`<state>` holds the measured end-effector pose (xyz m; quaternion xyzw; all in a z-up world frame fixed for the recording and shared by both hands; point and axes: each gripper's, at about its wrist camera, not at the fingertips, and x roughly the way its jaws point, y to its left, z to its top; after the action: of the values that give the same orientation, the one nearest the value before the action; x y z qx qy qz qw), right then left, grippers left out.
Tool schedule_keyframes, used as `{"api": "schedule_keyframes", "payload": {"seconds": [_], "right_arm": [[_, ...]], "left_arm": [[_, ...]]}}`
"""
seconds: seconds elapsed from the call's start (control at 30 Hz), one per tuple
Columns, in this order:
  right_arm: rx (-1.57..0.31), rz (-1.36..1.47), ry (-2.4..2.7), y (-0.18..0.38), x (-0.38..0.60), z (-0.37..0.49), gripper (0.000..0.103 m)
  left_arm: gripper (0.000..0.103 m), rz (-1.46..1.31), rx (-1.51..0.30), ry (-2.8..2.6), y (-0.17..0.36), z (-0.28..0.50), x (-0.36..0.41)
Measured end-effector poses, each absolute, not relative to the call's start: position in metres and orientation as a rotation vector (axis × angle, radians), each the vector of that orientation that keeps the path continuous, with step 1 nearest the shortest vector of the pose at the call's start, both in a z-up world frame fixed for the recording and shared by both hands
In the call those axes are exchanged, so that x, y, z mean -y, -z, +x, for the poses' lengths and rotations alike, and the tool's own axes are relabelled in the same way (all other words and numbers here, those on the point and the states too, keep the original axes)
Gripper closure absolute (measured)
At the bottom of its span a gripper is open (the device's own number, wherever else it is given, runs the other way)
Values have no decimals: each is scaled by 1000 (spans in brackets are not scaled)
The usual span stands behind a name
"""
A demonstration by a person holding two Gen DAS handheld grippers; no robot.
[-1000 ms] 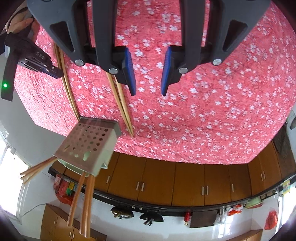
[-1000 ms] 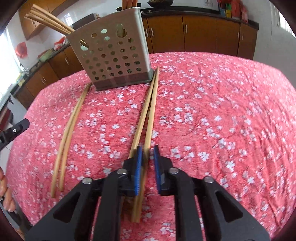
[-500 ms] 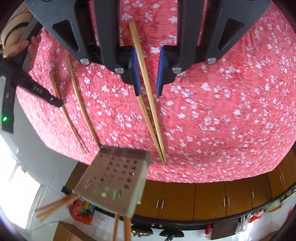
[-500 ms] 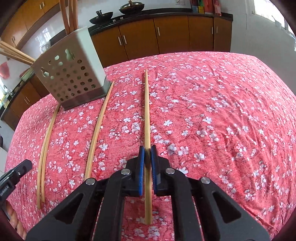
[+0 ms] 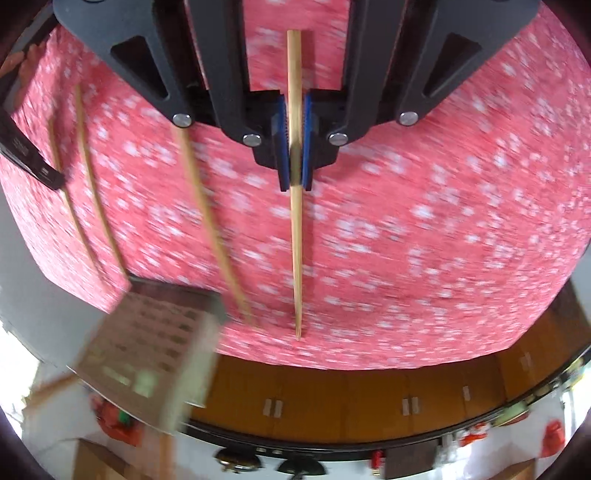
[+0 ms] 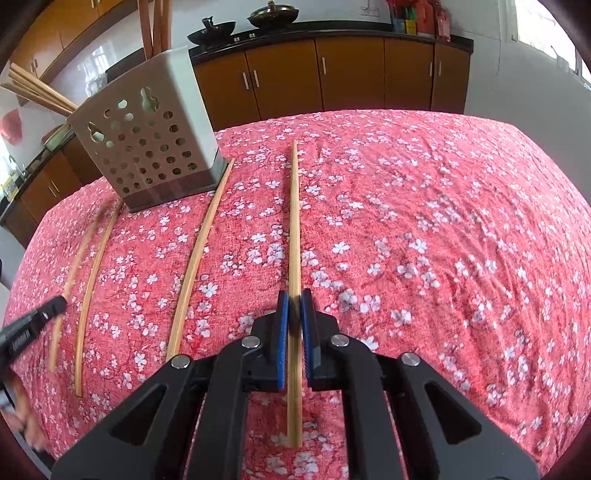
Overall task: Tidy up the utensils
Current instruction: 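Close the left gripper on a chopstick while the right gripper grasps another, then hold the grasped chopsticks on the tablecloth with both grippers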
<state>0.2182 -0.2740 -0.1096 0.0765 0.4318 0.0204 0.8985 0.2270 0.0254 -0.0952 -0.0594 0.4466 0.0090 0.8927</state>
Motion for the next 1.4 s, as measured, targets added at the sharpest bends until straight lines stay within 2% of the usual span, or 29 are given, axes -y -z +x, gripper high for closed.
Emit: {"api": "schedule_keyframes", "payload": {"seconds": [0.23, 1.4], "right_arm": [[-873, 127, -7, 111, 284, 229, 95], [-871, 129, -7, 110, 284, 228, 94]], "left_arm": [[94, -139, -918, -59, 97, 239, -59], [92, -198, -884, -31, 93, 223, -67]]}}
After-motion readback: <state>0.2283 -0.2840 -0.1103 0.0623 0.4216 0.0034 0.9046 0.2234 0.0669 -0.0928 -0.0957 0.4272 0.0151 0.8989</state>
